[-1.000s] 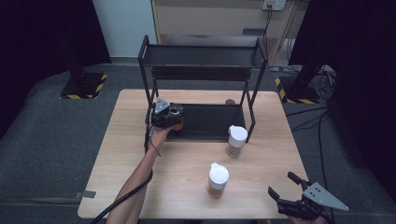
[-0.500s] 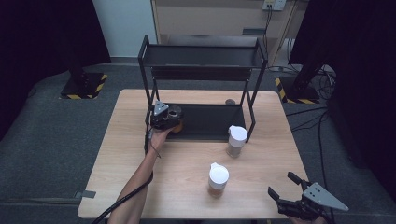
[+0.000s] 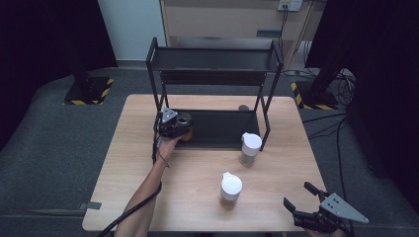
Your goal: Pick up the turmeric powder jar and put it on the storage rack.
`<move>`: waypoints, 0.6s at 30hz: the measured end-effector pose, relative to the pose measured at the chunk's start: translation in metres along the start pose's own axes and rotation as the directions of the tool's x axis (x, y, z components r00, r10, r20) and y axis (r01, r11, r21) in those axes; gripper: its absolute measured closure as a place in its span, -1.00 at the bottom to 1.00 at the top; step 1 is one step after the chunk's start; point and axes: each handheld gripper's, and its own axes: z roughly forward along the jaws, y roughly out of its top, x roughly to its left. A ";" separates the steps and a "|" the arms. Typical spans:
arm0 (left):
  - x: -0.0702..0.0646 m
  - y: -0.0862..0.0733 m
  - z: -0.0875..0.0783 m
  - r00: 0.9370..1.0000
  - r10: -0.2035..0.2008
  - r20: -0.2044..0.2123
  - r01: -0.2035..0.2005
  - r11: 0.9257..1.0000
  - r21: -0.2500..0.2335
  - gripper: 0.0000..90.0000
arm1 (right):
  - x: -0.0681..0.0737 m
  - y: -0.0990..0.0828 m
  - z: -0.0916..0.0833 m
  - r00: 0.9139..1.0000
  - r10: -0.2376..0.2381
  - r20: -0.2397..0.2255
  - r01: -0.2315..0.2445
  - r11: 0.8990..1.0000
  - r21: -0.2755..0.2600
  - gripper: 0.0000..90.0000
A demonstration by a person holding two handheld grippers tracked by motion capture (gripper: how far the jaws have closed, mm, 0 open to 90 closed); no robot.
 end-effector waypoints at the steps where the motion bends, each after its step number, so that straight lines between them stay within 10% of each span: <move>1: 0.001 0.000 0.000 1.000 0.001 0.002 -0.001 1.000 0.001 -0.25 | 0.000 0.000 0.000 1.000 0.001 0.000 -0.001 1.000 0.001 -0.83; 18: 0.011 0.027 -0.011 0.996 -0.051 0.070 0.056 0.997 -0.061 -0.79 | 0.000 0.000 0.000 1.000 0.000 0.001 0.000 1.000 0.002 -0.83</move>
